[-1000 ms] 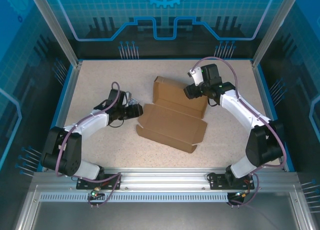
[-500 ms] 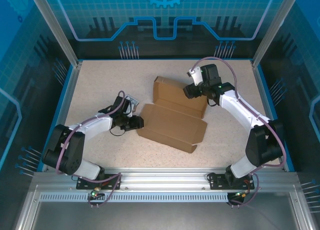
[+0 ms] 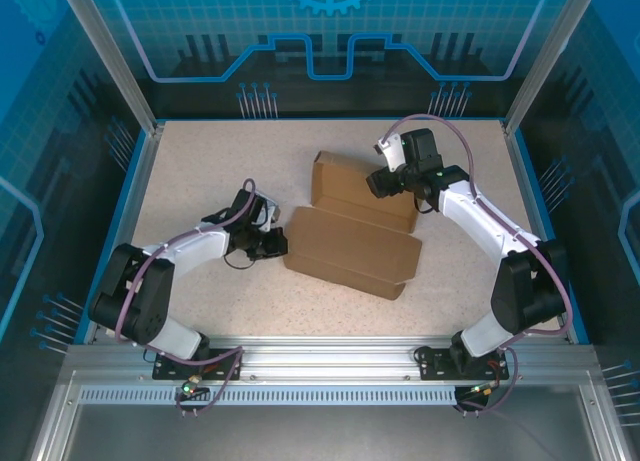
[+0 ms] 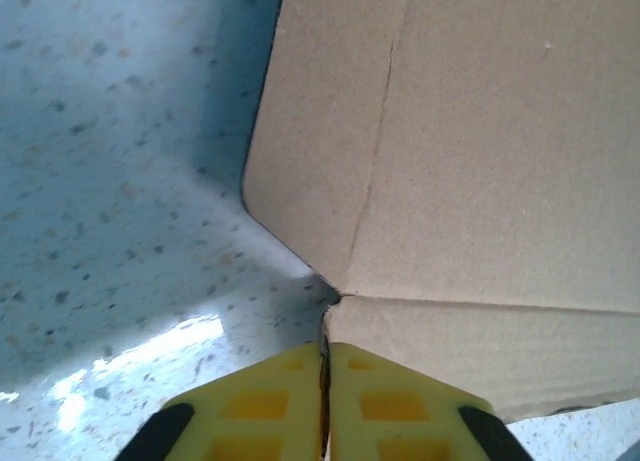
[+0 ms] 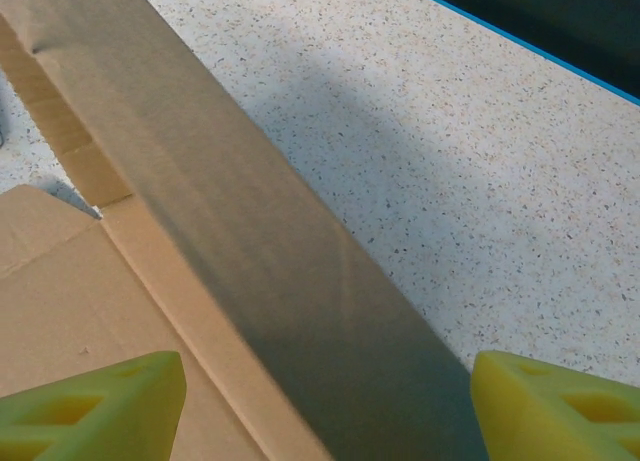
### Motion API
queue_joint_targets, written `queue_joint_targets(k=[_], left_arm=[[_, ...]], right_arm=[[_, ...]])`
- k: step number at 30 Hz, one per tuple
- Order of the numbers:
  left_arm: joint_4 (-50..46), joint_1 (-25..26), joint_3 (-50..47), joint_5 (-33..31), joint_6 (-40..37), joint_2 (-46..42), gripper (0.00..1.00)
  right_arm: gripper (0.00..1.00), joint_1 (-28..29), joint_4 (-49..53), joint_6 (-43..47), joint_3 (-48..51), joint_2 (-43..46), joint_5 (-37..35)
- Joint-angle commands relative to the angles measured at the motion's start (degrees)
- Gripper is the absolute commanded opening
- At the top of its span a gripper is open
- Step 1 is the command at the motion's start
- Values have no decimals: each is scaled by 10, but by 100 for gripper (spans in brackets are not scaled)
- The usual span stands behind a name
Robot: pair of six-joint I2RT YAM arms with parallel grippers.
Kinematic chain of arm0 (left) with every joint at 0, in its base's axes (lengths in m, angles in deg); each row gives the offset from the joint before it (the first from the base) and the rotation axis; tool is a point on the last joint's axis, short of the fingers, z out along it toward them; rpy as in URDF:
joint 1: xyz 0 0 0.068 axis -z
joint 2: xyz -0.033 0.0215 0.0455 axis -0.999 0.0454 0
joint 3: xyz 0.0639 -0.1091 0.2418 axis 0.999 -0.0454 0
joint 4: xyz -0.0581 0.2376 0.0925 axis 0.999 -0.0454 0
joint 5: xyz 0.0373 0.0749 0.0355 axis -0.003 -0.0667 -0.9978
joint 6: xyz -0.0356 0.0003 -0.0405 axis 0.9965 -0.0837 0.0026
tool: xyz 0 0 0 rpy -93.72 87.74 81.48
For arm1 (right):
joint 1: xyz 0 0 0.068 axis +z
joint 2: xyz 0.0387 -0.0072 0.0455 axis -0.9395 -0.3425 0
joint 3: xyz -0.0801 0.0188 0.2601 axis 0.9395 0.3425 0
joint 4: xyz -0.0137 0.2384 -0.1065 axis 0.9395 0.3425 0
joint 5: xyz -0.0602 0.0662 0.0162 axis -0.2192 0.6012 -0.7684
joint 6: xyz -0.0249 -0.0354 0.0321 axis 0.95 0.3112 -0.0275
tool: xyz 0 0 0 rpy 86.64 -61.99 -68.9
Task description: Fold the paper box
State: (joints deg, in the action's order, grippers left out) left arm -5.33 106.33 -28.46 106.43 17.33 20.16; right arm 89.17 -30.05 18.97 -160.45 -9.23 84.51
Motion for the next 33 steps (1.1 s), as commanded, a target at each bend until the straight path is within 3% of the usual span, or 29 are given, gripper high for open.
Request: queue_joint_targets(k=[1, 11, 17, 20, 25, 29, 33], left_arm=[[-41, 3, 53, 27, -30, -4, 6], [-165, 2, 169, 18, -90, -17, 7], [-179, 1, 213, 23, -82, -15, 7], [-185, 1, 237, 29, -79, -7, 8], [-209, 0, 273, 31, -78, 10, 9], [-221, 0, 293, 32, -70, 15, 11], [-213, 0, 299, 35, -43, 15, 12]], right_arm=[[76, 9, 6, 19, -7, 9, -18], [77, 4, 28, 39, -45, 6, -36], [76, 14, 50, 14, -43, 34, 55], [76, 44, 67, 23, -31, 54, 100], [75, 119, 114, 68, -19, 90, 114], [75, 184, 146, 88, -14, 106, 80], [75, 216, 158, 48, -9, 106, 38]])
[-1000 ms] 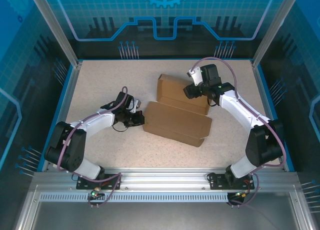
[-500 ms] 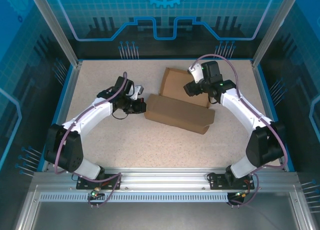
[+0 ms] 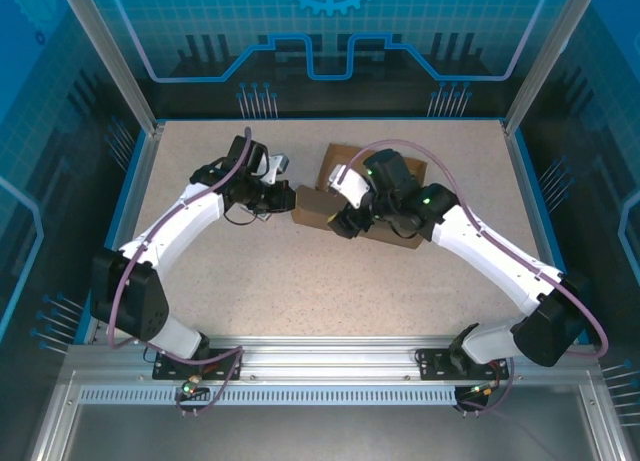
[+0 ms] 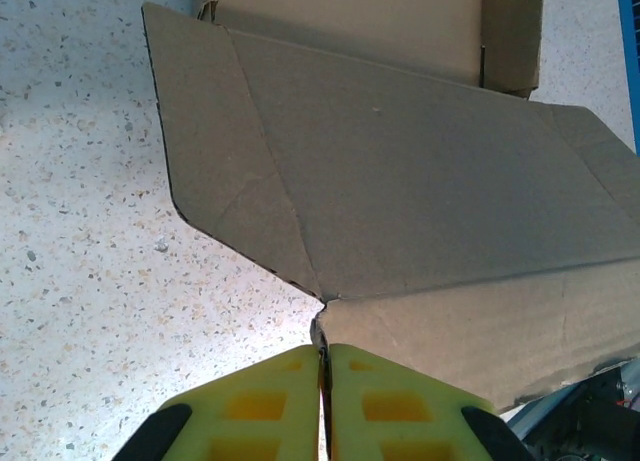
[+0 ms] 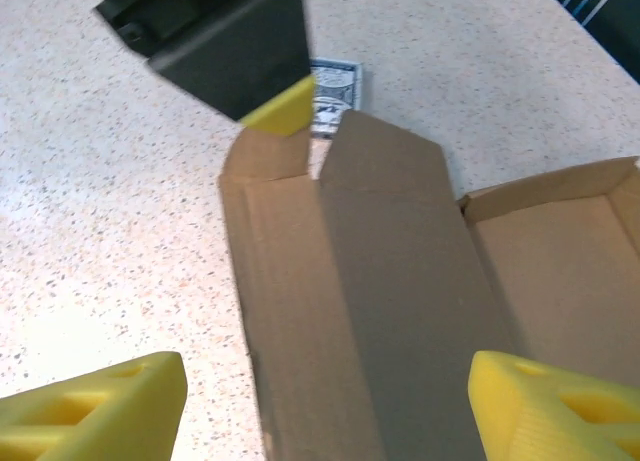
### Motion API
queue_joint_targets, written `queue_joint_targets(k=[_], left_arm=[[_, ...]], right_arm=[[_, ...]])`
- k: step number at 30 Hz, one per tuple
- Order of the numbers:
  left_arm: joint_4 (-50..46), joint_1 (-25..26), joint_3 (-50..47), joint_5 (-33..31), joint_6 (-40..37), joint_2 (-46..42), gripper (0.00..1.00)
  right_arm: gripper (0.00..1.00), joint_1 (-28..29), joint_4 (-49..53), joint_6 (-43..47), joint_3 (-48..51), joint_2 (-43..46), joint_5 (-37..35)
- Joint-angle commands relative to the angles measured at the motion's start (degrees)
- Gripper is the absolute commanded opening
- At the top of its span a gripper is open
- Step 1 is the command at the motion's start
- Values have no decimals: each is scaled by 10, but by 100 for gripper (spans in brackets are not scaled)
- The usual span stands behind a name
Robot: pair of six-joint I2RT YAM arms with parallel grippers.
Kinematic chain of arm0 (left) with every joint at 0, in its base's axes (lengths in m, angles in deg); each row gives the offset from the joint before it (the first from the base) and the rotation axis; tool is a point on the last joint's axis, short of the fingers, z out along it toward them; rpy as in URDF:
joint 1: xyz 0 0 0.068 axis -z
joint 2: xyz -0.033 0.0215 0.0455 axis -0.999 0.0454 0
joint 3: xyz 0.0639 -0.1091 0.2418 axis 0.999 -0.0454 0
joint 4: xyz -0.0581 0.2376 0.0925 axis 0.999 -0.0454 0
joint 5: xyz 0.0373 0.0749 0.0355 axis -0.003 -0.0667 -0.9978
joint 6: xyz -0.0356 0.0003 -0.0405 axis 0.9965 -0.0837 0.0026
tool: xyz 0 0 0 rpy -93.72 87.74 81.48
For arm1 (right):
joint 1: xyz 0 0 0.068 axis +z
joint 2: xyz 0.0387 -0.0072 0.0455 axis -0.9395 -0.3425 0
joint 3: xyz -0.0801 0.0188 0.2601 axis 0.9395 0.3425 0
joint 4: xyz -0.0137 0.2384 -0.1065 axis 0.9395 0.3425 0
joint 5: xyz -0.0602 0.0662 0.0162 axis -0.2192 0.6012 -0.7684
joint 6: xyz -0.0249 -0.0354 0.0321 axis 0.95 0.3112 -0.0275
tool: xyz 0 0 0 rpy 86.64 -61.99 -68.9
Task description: Fold the paper box
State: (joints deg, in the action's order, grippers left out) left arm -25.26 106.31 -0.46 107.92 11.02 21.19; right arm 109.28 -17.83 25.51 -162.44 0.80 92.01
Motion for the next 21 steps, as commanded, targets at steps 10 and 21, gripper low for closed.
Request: queue_joint_targets(k=[10, 21], left_arm=[[84, 0, -30, 26, 129, -22, 8], [175, 2, -86, 15, 250, -55, 8]], right_arm=[[73, 11, 169, -125, -44, 18, 78], [71, -23, 224, -218, -19, 40, 249]])
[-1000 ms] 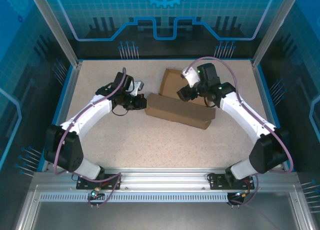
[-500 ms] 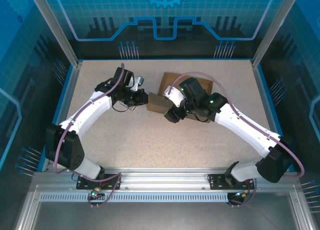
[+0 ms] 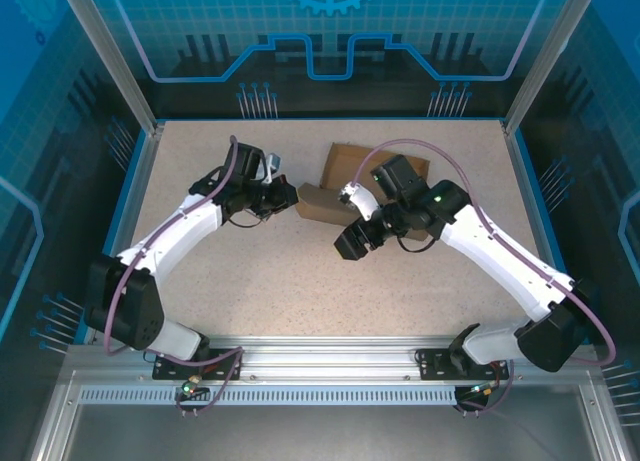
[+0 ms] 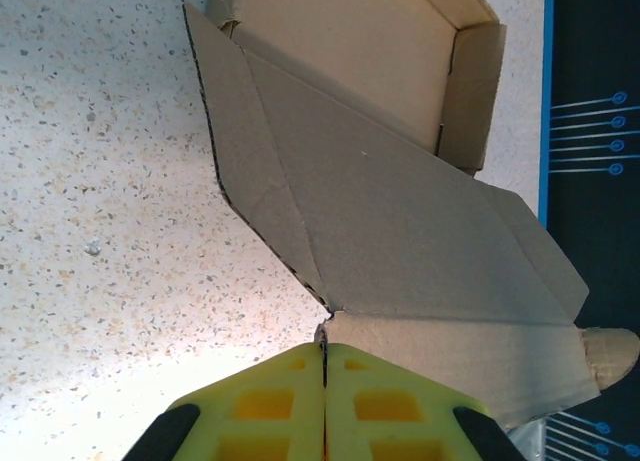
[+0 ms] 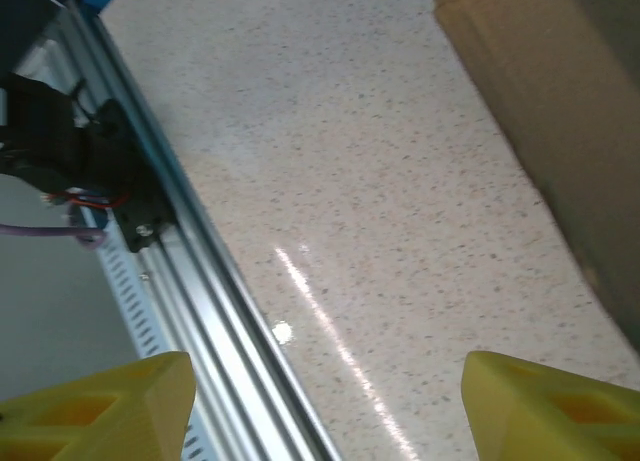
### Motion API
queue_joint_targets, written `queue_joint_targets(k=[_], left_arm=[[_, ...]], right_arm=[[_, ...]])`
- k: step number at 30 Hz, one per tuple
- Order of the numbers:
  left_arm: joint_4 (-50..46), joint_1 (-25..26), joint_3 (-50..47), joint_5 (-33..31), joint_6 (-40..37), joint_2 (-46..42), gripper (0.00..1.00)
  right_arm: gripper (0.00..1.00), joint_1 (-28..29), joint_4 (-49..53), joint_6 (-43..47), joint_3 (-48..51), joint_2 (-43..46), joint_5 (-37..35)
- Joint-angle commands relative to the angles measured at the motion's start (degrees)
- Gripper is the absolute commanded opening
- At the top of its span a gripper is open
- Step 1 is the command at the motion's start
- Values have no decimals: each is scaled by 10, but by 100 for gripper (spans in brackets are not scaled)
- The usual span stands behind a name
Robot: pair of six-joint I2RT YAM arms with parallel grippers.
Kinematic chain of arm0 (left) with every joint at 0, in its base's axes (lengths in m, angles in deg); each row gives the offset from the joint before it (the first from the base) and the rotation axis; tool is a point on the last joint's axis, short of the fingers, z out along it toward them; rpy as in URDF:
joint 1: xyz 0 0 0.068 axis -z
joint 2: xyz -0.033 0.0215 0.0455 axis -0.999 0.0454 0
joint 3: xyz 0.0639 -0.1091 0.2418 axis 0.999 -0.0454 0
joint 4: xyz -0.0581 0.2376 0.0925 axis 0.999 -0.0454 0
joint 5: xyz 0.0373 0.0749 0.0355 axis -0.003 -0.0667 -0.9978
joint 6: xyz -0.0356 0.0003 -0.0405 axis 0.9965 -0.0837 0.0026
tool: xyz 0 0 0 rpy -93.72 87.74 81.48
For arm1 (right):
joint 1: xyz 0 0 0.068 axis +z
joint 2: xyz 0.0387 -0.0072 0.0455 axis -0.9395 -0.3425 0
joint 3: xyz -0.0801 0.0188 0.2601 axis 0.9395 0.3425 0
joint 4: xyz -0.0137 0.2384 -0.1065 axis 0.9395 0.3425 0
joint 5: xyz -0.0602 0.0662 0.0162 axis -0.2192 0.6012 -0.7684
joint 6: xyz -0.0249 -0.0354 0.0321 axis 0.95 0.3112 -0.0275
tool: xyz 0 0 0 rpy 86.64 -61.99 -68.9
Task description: Fold the paper box
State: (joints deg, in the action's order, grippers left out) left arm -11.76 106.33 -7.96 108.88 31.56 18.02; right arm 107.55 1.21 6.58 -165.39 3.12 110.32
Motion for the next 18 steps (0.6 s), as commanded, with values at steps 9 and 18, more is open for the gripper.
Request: queue_joint_targets(k=[9, 18], left_arm=[[70, 5, -34, 6, 74, -36, 9], [91, 16, -57, 16, 88, -42, 11]], right_arm=[[70, -45, 28, -43, 67, -2, 60], [71, -164, -62, -108, 105, 11, 49]])
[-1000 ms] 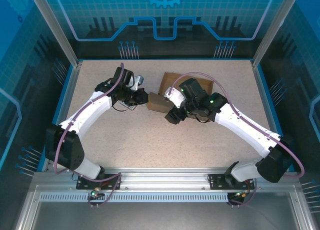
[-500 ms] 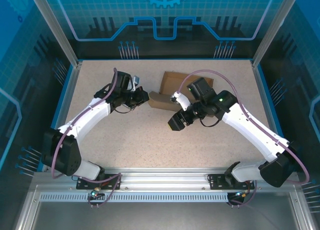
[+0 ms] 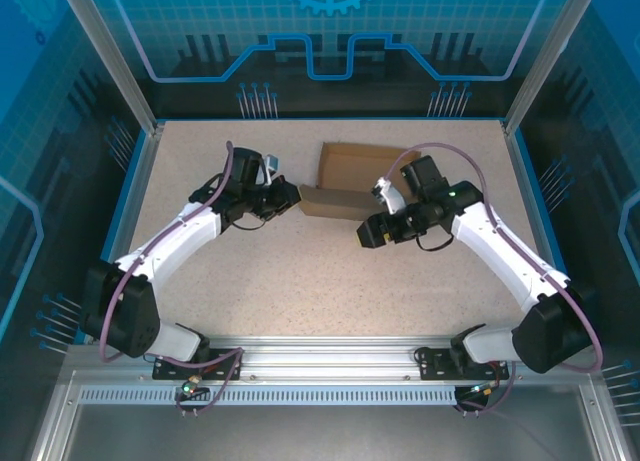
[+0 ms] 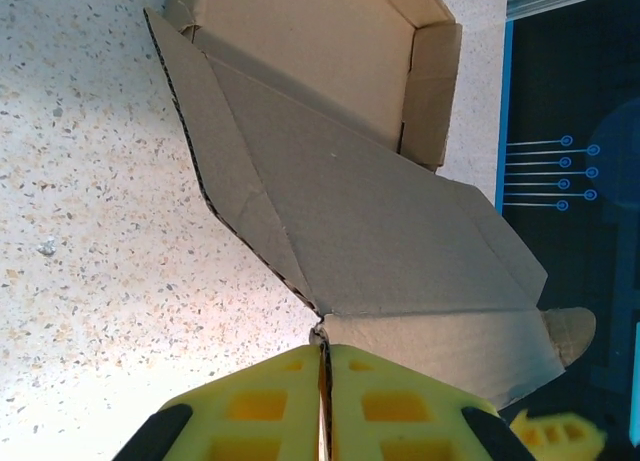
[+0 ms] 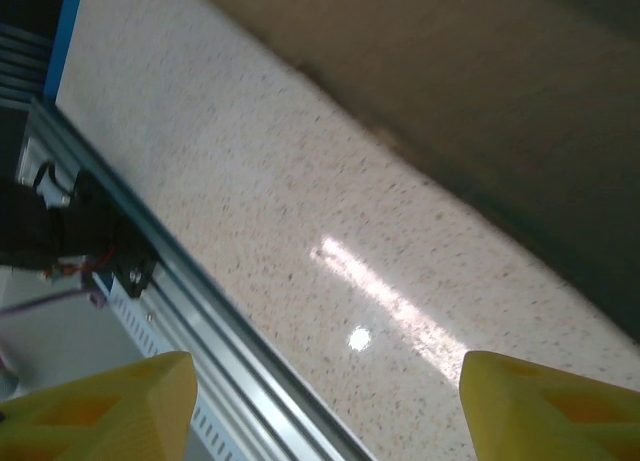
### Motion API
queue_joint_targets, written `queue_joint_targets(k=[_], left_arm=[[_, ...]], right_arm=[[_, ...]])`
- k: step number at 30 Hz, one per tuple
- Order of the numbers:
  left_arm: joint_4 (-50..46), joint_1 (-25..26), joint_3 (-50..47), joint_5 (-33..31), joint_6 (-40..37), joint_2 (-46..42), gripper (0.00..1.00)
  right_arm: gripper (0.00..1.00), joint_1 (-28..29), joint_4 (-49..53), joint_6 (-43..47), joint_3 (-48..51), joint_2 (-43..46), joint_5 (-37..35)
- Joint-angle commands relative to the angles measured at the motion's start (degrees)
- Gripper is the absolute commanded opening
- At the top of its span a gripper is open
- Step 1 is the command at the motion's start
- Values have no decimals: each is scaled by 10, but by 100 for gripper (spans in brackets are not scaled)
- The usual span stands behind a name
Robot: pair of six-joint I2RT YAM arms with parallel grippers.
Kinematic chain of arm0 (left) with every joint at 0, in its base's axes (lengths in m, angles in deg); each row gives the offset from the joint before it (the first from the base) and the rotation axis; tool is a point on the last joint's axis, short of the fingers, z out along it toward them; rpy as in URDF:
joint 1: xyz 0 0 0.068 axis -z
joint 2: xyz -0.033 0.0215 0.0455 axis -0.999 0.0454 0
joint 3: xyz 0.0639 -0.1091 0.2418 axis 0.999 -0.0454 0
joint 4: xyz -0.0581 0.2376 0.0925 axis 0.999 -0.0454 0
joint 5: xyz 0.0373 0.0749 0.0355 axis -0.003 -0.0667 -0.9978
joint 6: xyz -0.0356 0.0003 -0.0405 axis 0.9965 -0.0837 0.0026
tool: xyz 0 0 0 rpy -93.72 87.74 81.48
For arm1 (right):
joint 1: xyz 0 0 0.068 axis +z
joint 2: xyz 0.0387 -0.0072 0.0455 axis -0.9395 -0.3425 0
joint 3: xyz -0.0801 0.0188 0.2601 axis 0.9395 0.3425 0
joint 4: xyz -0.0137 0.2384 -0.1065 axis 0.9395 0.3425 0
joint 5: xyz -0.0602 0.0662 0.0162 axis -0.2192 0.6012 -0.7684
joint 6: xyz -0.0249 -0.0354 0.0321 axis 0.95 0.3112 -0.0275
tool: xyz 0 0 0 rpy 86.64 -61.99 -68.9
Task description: Fold the paper box
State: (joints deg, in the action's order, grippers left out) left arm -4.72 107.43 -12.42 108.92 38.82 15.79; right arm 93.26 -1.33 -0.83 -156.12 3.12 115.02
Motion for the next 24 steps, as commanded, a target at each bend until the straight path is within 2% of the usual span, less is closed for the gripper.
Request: queue_joint_targets(k=[1, 8, 24], left_arm=[[23, 5, -16, 17, 16, -20, 11], [44, 17, -26, 32, 28, -19, 14], [100, 57, -32, 74, 60, 3, 26]], right_arm=[[72, -31, -48, -44, 19, 14, -1], [74, -63, -122, -104, 49, 46, -40], [74, -76, -261, -223, 93, 70, -143]])
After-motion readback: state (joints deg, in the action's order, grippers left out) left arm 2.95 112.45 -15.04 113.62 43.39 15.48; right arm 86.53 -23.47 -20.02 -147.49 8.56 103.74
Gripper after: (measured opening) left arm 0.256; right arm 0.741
